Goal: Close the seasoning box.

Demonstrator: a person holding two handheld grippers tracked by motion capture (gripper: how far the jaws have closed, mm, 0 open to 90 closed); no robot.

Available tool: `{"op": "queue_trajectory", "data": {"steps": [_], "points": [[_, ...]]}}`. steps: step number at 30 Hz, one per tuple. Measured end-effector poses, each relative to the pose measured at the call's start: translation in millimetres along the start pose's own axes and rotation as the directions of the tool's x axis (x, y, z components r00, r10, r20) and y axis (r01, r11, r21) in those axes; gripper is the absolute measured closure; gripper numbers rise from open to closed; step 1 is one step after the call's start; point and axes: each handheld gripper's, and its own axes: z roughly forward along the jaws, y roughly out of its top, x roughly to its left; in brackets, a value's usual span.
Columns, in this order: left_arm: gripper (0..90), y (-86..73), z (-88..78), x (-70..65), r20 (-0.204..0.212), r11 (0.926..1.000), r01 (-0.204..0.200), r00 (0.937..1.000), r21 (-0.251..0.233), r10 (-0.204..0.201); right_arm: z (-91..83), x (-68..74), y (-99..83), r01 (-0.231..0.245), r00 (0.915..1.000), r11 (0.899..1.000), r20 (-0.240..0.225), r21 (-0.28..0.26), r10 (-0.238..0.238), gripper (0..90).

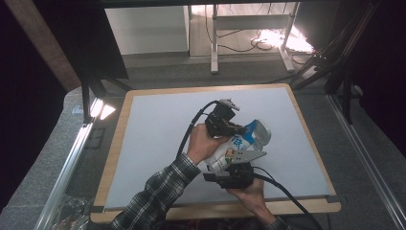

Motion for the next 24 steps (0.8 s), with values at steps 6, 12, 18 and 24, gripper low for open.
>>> {"op": "queue_trajectory", "data": {"steps": [6, 12, 18, 24], "points": [[89.3, 0.7, 0.1, -0.4, 0.001, 1.0000, 0.001, 1.0000, 0.002, -0.001, 0.4, 0.2, 0.5, 0.001, 1.0000, 1.000, -0.002, -0.002, -0.001, 57.4], [89.3, 1.8, 0.1, -0.6, 0.002, 1.0000, -0.001, 1.0000, 0.007, 0.001, 0.2, 0.2, 1.1, 0.000, 1.0000, 1.000, -0.005, -0.006, 0.000, 57.3], [89.3, 3.2, 0.1, -1.4, 0.000, 0.9999, -0.002, 1.0000, 0.011, 0.002, 0.0, 0.4, 1.9, -0.005, 0.9999, 1.000, -0.010, -0.011, 0.005, 57.4], [89.3, 4.0, 1.2, -1.2, 0.001, 0.9999, -0.004, 1.0000, 0.015, 0.004, 0.0, 0.4, 2.4, -0.005, 0.9999, 1.000, -0.009, -0.012, 0.005, 57.3]]}}
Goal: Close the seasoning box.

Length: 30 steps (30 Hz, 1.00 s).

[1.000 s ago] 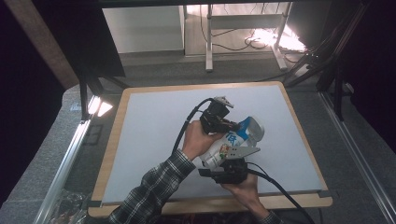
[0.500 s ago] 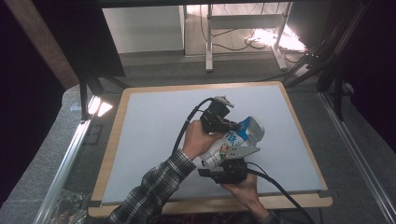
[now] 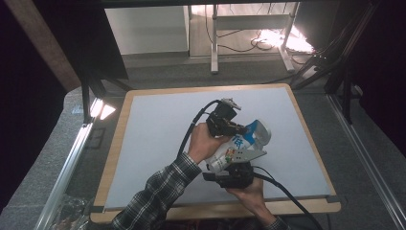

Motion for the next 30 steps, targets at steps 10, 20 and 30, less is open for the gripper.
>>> {"op": "queue_trajectory", "data": {"steps": [10, 20, 30], "points": [[89.2, 2.2, 0.1, -1.2, -0.002, 1.0000, -0.003, 1.0000, 0.006, 0.003, -0.1, -0.3, 0.6, 0.001, 1.0000, 1.000, 0.000, -0.008, -0.001, 57.1], [89.2, 3.9, 1.3, -2.1, 0.000, 0.9999, -0.006, 1.0000, 0.010, 0.006, -0.3, 0.1, 1.1, -0.007, 1.0000, 1.000, -0.004, -0.015, 0.007, 56.5], [89.2, 4.6, 1.9, -2.3, -0.001, 0.9999, -0.005, 1.0000, 0.016, 0.005, 0.4, 0.4, 1.5, -0.007, 1.0000, 1.000, -0.004, -0.017, 0.007, 56.0]]}}
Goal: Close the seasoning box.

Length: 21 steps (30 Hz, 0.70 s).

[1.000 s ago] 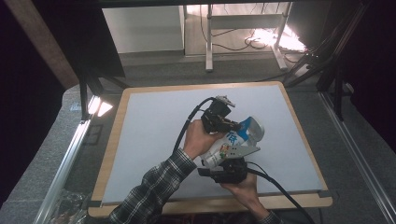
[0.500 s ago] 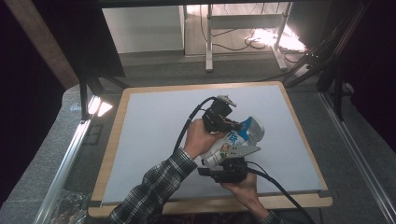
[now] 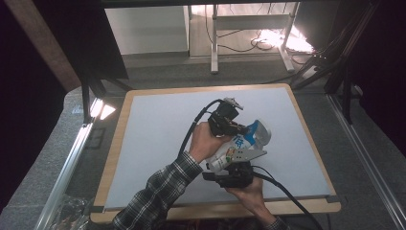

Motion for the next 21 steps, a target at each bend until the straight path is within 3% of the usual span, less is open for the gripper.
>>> {"op": "queue_trajectory", "data": {"steps": [21], "points": [[89.2, 2.8, 0.8, -0.4, -0.004, 0.9999, -0.003, 1.0000, 0.011, 0.003, 0.6, 0.9, 1.9, -0.006, 0.9999, 1.000, -0.009, -0.009, 0.006, 55.1]]}}
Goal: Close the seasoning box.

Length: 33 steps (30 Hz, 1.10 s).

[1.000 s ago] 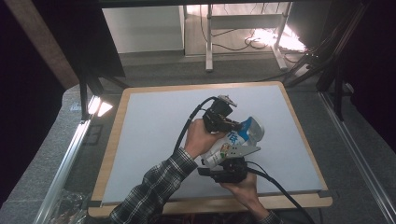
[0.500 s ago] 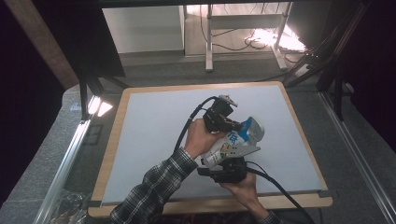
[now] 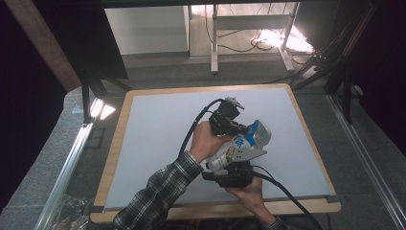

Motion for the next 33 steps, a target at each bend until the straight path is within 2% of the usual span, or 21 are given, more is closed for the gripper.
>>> {"op": "queue_trajectory", "data": {"steps": [33], "points": [[89.2, 3.2, 1.2, 0.9, 0.001, 0.9999, 0.005, 1.0000, 0.012, -0.005, 1.1, -0.3, 1.9, -0.017, 0.9998, 1.000, -0.010, -0.017, 0.017, 54.5]]}}
